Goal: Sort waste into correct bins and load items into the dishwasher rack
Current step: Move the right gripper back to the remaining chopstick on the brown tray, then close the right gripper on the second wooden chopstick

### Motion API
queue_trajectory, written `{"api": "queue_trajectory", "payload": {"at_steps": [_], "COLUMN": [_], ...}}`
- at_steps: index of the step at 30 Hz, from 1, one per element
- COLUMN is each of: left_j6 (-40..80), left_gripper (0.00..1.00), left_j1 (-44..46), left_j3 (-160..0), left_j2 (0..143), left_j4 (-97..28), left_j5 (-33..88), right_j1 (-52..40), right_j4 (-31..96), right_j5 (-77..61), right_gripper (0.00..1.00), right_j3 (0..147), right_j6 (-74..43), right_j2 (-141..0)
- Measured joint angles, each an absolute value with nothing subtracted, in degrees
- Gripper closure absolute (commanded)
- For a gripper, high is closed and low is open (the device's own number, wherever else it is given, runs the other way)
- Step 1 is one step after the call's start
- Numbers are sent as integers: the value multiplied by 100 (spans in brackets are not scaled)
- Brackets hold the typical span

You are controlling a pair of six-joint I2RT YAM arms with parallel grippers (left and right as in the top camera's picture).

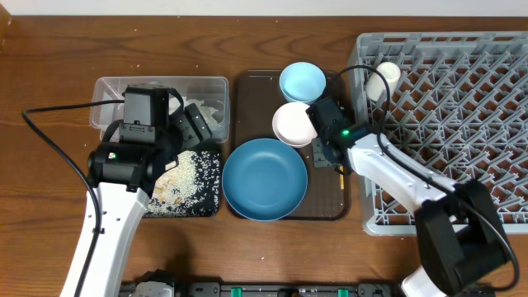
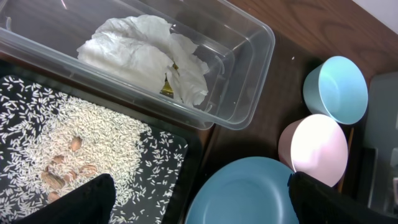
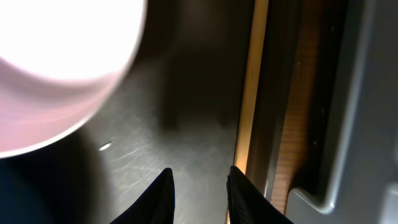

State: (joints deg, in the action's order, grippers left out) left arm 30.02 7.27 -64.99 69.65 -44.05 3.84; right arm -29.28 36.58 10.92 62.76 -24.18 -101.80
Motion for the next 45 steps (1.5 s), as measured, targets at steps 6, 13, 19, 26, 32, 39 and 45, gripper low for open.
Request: {"api": "queue_trajectory", "payload": {"at_steps": [6,13,19,26,32,39,45], "left_j6": [3000,3002,3002,3002,3002,3002,3002], "left_gripper": [9,9,9,9,9,9,9], "left_j1": [727,727,727,727,727,727,727], "left_j3": [-6499,-6499,-6499,-6499,-6499,-6499,-6499], "left_j2": [6965,6965,6965,6965,6965,6965,6965], "left_j4": [-4405,-4405,-4405,-4405,-4405,-4405,-4405], "left_j5": [384,384,384,384,384,384,384], "right_j1": [-2882,-2871,-2871,-2871,-2871,-2842,-2792], "right_j4": [3522,3409,3454,3599,3653,3767,3632], "right_j5": [1192,1262,1273,1291,1361,1527,1525], "right_gripper": [73,73,73,73,73,73,73], "right_j3": [6276,6276,6298,6420,6425,6429,6364], "right_j6": [-2569,-2617,-2637,-2644,-2670,-2808,-2877], "right_j2": [-10573,-10634,-10634,-10632,-10632,-10632,-10632]}}
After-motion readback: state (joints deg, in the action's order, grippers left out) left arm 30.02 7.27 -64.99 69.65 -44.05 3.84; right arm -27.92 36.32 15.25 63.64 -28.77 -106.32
